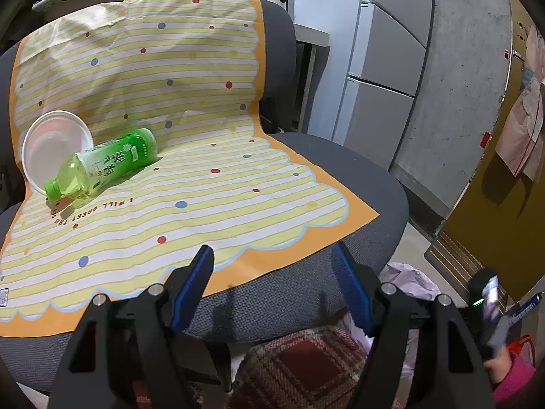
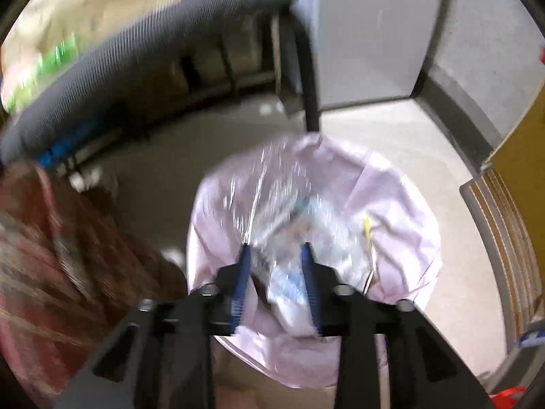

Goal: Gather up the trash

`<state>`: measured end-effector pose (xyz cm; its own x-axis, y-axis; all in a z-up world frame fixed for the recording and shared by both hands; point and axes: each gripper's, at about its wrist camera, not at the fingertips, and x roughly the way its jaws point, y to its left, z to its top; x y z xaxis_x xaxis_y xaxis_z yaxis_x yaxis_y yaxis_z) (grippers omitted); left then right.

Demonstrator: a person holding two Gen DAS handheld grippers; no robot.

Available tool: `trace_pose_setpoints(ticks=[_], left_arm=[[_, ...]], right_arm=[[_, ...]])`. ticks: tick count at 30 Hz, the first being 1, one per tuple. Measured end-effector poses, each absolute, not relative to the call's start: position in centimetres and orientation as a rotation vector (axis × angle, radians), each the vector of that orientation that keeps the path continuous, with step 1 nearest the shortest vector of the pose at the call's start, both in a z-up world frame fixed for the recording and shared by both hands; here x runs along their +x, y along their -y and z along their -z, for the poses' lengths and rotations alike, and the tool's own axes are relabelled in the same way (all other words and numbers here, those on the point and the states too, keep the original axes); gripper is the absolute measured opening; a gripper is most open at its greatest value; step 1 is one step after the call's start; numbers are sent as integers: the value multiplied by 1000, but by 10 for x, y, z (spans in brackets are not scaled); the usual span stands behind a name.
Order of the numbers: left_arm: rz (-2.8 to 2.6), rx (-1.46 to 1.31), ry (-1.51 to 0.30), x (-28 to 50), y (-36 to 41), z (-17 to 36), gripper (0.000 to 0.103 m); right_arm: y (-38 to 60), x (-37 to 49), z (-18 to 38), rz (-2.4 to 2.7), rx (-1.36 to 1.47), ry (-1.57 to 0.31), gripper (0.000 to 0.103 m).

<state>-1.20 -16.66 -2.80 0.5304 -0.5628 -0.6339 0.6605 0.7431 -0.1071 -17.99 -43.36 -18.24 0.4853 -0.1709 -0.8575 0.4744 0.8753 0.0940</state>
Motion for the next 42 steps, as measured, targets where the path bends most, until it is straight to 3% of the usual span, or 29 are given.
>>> trace_pose_setpoints(ticks=[9,12,16,23,26,28,31,34,40,42], left_arm=[[636,138,-726,5,141,33,78],[590,123,-736,16,124,33,80],[497,92,-723,33,91,27,84],[333,42,-679,87,32,13,84],[328,-3,-681,121,10,13,73],[353,-25,-689,138,4,17,52],[383,-29,-705,162,3,24,43],[397,-14,-708,179,9,29,44],[392,13,-721,206,15,37,61],[412,25,-737,211,19,39,61]], right_arm=[[428,-177,80,315,423,-664,36],[412,-154,56,220,398,-631,38],[376,-112,31,98,337,-616,49],[329,-44,11,-19,258,-611,51],[313,-19,10,-45,230,-616,53],[308,-2,11,-53,226,-625,54],[301,20,15,-66,252,-644,54],[295,31,18,-84,265,-653,54],[292,40,25,-108,274,-672,54],[294,41,29,-107,280,-683,54]])
